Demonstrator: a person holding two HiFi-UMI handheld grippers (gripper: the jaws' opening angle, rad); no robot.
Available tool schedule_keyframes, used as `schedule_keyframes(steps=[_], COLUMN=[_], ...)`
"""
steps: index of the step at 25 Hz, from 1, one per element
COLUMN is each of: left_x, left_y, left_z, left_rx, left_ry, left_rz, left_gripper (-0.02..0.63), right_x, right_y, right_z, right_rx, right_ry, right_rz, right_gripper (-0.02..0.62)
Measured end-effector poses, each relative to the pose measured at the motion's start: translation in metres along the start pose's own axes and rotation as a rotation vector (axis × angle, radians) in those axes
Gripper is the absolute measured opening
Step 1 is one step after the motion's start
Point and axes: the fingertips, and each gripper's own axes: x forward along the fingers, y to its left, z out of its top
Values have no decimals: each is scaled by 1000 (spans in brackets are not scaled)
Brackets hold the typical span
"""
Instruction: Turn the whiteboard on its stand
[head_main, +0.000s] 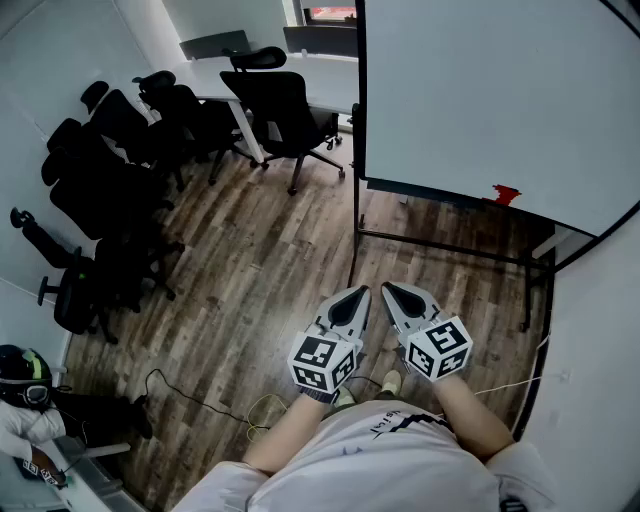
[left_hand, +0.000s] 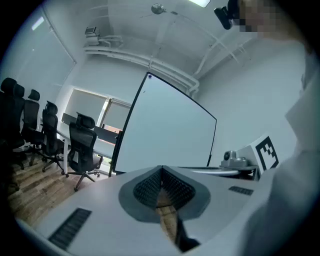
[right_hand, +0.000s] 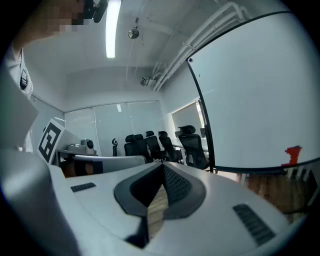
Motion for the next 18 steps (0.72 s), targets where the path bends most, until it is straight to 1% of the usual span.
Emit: schedule_keyframes(steps=[10,15,18], left_x=[-8,-8,-9], left_y=[7,8,17], left_z=[0,1,1], left_rx=[7,30,53], left_ry=[0,14,28], left_rz=[-8,-17,-15], left_gripper=[12,12,12], right_x=[5,4,7], right_y=[11,9,9], right_z=[-2,0,-1], right_rx=[-6,39,49], right_ry=[-1,-29,-44], right_rz=[-3,2,-7], right_gripper=[12,14,14])
